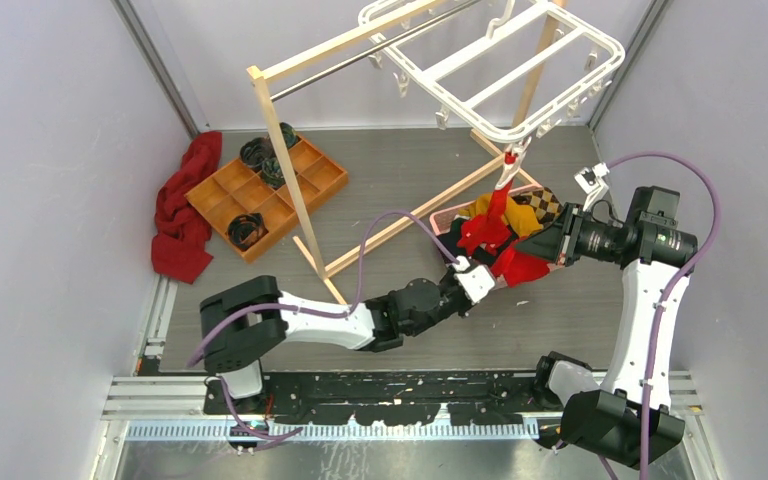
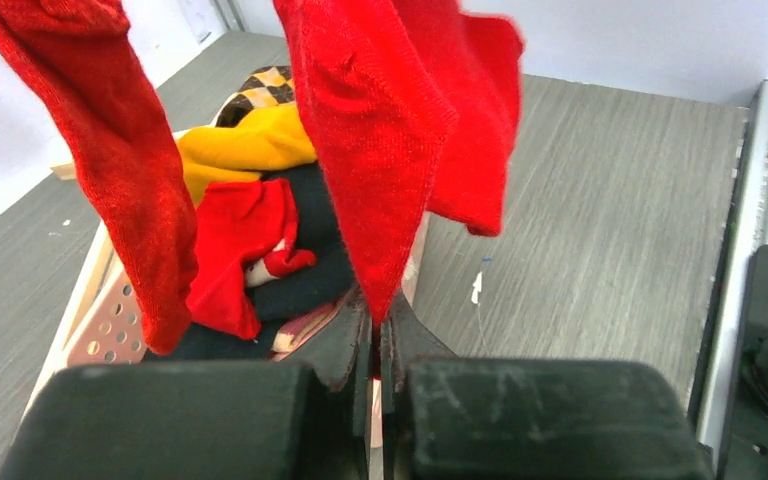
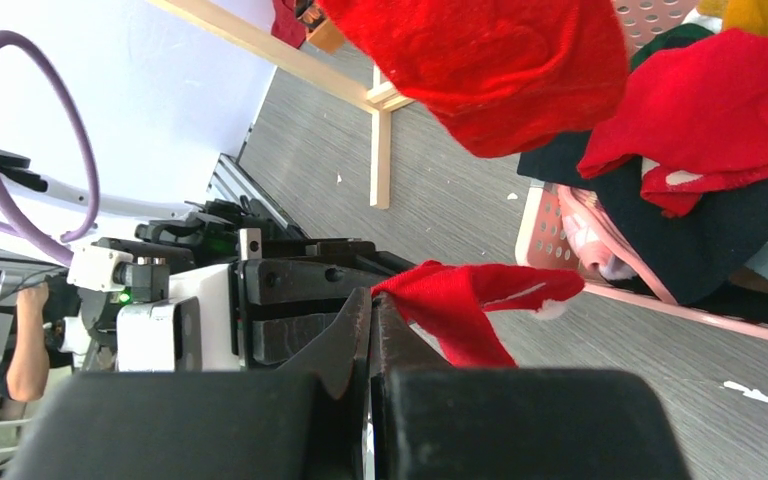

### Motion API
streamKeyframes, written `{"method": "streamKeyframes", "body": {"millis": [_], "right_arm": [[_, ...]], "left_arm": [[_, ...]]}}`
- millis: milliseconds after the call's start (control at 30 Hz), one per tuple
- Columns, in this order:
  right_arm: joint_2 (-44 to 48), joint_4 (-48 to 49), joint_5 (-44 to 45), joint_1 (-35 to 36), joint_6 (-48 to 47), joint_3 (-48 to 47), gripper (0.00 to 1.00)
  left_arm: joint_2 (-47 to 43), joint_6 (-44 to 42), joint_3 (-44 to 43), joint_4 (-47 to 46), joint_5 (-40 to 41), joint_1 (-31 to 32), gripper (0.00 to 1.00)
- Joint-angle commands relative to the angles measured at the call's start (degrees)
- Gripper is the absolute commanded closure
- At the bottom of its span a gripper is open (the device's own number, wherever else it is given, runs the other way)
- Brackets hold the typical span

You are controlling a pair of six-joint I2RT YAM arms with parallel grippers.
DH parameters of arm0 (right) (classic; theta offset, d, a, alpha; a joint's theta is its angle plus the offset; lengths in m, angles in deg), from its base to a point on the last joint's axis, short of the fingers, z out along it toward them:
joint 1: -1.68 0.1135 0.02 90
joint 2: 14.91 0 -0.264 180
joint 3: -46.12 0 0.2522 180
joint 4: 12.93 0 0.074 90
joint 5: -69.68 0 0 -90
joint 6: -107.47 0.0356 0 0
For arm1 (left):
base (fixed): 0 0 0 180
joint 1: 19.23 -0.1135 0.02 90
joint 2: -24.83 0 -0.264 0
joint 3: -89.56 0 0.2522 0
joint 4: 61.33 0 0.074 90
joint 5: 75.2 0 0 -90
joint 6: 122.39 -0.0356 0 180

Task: Clip the socks to the hanger
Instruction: Pick up the sock from the bin.

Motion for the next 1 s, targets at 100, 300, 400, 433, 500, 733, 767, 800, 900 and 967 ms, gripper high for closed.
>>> {"method": "streamKeyframes", "body": {"millis": [100, 300, 400, 433, 500, 733, 767, 800, 900, 967], "right_arm": [[0.43, 5.15, 2.95, 0.97, 3.92, 0.81, 0.97], [-0.23, 5.74, 5.96, 5.45, 2.52, 0.73, 0.79], [0.03, 6.97, 6.76, 7.49, 2.4, 0.5, 0.65], [0.17, 6.97, 6.68, 7.69, 1.91, 0.1, 0.6], [0.35, 6.24, 5.9, 7.95, -0.44, -0.94, 0.51], [3.25, -16.39, -7.07, 9.37, -43.35, -2.36, 0.13], [4.03, -20.03, -7.6, 10.0, -49.8, -1.68, 0.09], [4.97, -21.16, -7.72, 10.85, -52.49, -0.91, 0.07], [7.1, -19.78, -6.92, 13.37, -52.92, 0.72, 0.07], [7.76, -19.56, -6.3, 14.9, -52.94, 1.69, 0.08]], "left_arm": [[-13.65, 17.55, -1.1, 19.55, -14.31, -4.13, 1.0], [-19.37, 38.57, -2.78, 34.11, -31.66, -10.49, 1.0], [-20.72, 44.94, -5.91, 43.15, -39.04, -13.32, 1.0], [-20.91, 47.34, -7.06, 46.18, -41.9, -14.44, 1.0], [-21.14, 52.71, -8.73, 52.71, -47.58, -17.09, 1.0], [-22.2, 74.04, -8.88, 54.93, -56.25, -19.11, 1.0], [-21.96, 77.56, -8.31, 53.95, -56.63, -19.11, 1.0], [-21.57, 81.24, -7.75, 53.34, -56.8, -19.11, 1.0], [-20.17, 92.37, -5.53, 50.52, -57.58, -19.11, 1.0], [-19.08, 100.23, -2.36, 44.64, -58.73, -19.11, 1.0]]}}
